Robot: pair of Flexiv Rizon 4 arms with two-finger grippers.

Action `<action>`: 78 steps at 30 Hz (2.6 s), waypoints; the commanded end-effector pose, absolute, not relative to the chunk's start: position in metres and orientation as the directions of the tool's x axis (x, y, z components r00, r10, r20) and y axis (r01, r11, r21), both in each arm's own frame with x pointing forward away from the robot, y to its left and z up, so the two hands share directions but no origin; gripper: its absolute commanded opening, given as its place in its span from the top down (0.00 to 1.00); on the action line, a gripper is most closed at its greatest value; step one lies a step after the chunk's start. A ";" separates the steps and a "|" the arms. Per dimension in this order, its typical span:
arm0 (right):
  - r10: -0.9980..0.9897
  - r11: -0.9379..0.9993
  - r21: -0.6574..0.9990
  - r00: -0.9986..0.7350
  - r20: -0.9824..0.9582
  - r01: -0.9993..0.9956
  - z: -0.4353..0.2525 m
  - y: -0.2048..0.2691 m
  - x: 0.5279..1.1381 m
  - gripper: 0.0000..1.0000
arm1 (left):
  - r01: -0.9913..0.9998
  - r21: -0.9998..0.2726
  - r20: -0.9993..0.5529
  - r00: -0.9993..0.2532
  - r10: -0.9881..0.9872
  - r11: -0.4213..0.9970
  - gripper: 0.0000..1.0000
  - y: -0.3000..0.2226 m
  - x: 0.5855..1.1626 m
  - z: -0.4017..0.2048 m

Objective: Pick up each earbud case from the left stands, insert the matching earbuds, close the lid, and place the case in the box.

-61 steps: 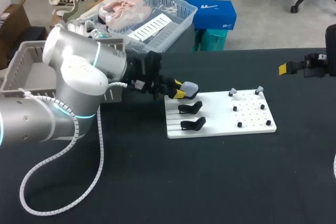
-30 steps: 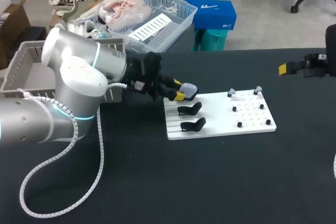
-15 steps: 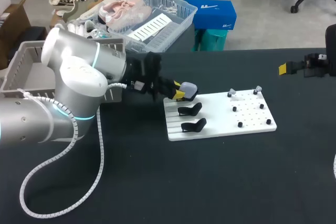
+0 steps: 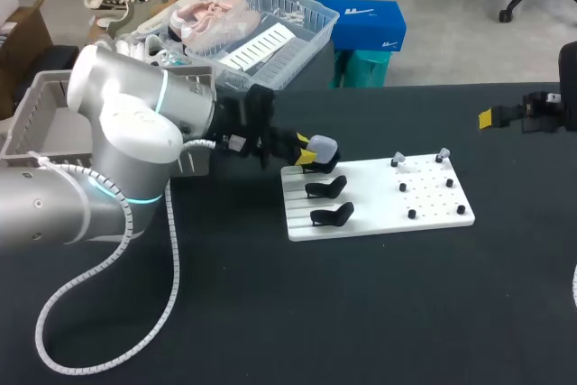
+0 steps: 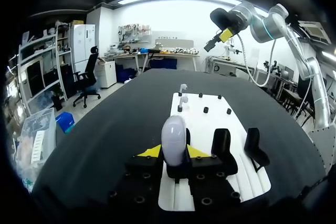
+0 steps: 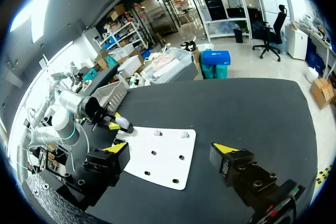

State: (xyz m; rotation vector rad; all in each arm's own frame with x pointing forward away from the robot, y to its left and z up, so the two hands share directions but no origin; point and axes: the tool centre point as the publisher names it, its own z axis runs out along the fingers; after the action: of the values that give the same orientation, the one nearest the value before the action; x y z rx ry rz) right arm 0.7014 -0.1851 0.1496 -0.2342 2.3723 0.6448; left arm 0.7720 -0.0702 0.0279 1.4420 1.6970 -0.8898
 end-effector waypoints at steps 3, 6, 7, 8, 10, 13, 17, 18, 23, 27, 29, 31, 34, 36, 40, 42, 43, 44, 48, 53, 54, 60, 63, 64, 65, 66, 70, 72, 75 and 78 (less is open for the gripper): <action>-0.001 0.862 0.388 -0.766 -0.643 -0.326 0.149 -0.186 0.701 0.00 | 0.987 -0.038 -0.878 -0.107 0.467 0.155 1.00 -0.069 0.765 0.036; -0.001 0.862 0.388 -0.766 -0.643 -0.326 0.149 -0.186 0.701 0.00 | 0.984 -0.040 -0.876 -0.118 0.468 0.173 1.00 -0.070 0.765 0.046; -0.001 0.862 0.388 -0.766 -0.643 -0.326 0.149 -0.186 0.701 0.00 | 0.983 -0.032 -0.874 -0.116 0.472 0.183 1.00 -0.071 0.764 0.050; -0.001 0.862 0.388 -0.766 -0.643 -0.326 0.149 -0.186 0.701 0.00 | 0.981 -0.030 -0.878 -0.118 0.464 0.193 1.00 -0.071 0.764 0.055; -0.001 0.862 0.388 -0.766 -0.643 -0.326 0.149 -0.186 0.701 0.00 | 0.978 -0.025 -0.881 -0.119 0.459 0.207 1.00 -0.073 0.762 0.063; -0.001 0.862 0.388 -0.766 -0.643 -0.326 0.149 -0.186 0.701 0.00 | 0.974 -0.025 -0.893 -0.123 0.433 0.224 1.00 -0.077 0.760 0.073; -0.001 0.862 0.388 -0.766 -0.643 -0.326 0.149 -0.186 0.701 0.00 | 0.973 -0.034 -0.905 -0.127 0.406 0.228 1.00 -0.083 0.754 0.082; -0.001 0.862 0.388 -0.766 -0.643 -0.326 0.149 -0.186 0.701 0.00 | 0.972 -0.035 -0.905 -0.130 0.405 0.233 1.00 -0.085 0.753 0.083; -0.001 0.862 0.388 -0.766 -0.643 -0.326 0.149 -0.186 0.701 0.00 | 0.972 -0.029 -0.915 -0.120 0.386 0.235 1.00 -0.095 0.742 0.094; -0.001 0.862 0.388 -0.766 -0.643 -0.326 0.149 -0.186 0.701 0.00 | 0.981 0.002 -0.929 -0.071 0.364 0.194 1.00 -0.108 0.735 0.101; -0.001 0.862 0.388 -0.766 -0.643 -0.326 0.149 -0.186 0.701 0.00 | 0.986 0.011 -0.933 -0.051 0.356 0.169 1.00 -0.114 0.734 0.103; -0.003 0.860 0.387 -0.762 -0.647 -0.332 0.152 -0.185 0.701 0.00 | 0.988 0.023 -0.942 -0.029 0.334 0.150 1.00 -0.119 0.733 0.104; -0.022 0.851 0.384 -0.753 -0.658 -0.360 0.153 -0.173 0.697 0.00 | 0.993 0.044 -0.953 0.010 0.302 0.106 1.00 -0.127 0.735 0.106; -0.059 0.848 0.370 -0.761 -0.646 -0.380 0.151 -0.163 0.696 0.00 | 0.995 0.062 -0.954 0.035 0.298 0.081 1.00 -0.132 0.736 0.107; -0.129 0.828 0.356 -0.765 -0.631 -0.434 0.149 -0.141 0.694 0.00 | 0.995 0.085 -0.952 0.065 0.298 0.055 1.00 -0.137 0.738 0.110; -0.152 0.818 0.354 -0.763 -0.628 -0.454 0.148 -0.130 0.692 0.00 | 0.994 0.092 -0.951 0.072 0.301 0.052 1.00 -0.137 0.740 0.111; -0.163 0.811 0.356 -0.763 -0.626 -0.465 0.147 -0.126 0.692 0.00 | 0.994 0.093 -0.951 0.073 0.301 0.052 1.00 -0.136 0.741 0.111; -0.179 0.806 0.351 -0.762 -0.622 -0.476 0.147 -0.120 0.692 0.00 | 0.994 0.095 -0.951 0.075 0.301 0.052 1.00 -0.136 0.742 0.112; -0.250 0.784 0.330 -0.754 -0.607 -0.526 0.146 -0.094 0.691 0.00 | 0.993 0.104 -0.949 0.083 0.305 0.054 1.00 -0.132 0.742 0.113; -0.311 0.762 0.317 -0.748 -0.586 -0.565 0.143 -0.064 0.696 0.00 | 0.992 0.108 -0.952 0.083 0.295 0.068 1.00 -0.128 0.740 0.118; -0.320 0.757 0.316 -0.746 -0.584 -0.571 0.142 -0.059 0.697 0.00 | 0.992 0.108 -0.952 0.083 0.295 0.069 1.00 -0.128 0.740 0.118; -0.363 0.736 0.315 -0.742 -0.564 -0.599 0.136 -0.035 0.707 0.00 | 0.991 0.112 -0.950 0.087 0.301 0.069 1.00 -0.130 0.736 0.116; -0.376 0.731 0.317 -0.744 -0.552 -0.604 0.133 -0.028 0.709 0.00 | 0.991 0.109 -0.951 0.082 0.299 0.075 1.00 -0.130 0.736 0.116; -0.377 0.730 0.319 -0.745 -0.550 -0.604 0.132 -0.026 0.710 0.00 | 0.991 0.110 -0.951 0.082 0.299 0.076 1.00 -0.130 0.736 0.116; -0.381 0.729 0.321 -0.748 -0.543 -0.604 0.131 -0.025 0.710 0.00 | 0.991 0.110 -0.952 0.082 0.295 0.078 1.00 -0.130 0.737 0.116; -0.384 0.731 0.319 -0.750 -0.538 -0.603 0.130 -0.024 0.711 0.00 | 0.991 0.110 -0.952 0.082 0.294 0.078 1.00 -0.129 0.737 0.116; -0.389 0.732 0.317 -0.753 -0.531 -0.603 0.129 -0.020 0.713 0.00 | 0.991 0.110 -0.954 0.083 0.288 0.076 1.00 -0.129 0.737 0.118; -0.390 0.734 0.316 -0.753 -0.530 -0.602 0.129 -0.019 0.714 0.00 | 0.991 0.111 -0.953 0.086 0.290 0.071 1.00 -0.130 0.737 0.118; -0.385 0.737 0.317 -0.756 -0.529 -0.597 0.128 -0.021 0.715 0.00 | 0.992 0.109 -0.952 0.085 0.294 0.064 1.00 -0.131 0.735 0.117; -0.382 0.739 0.318 -0.758 -0.529 -0.594 0.128 -0.022 0.717 0.00 | 0.992 0.107 -0.952 0.084 0.296 0.062 1.00 -0.131 0.734 0.116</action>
State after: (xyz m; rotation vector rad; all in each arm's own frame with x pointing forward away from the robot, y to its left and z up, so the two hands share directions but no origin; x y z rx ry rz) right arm 0.7162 -0.0211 0.1284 -0.7441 2.5057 0.6648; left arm 0.7353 -0.1308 0.1166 1.4095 1.3824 -0.9266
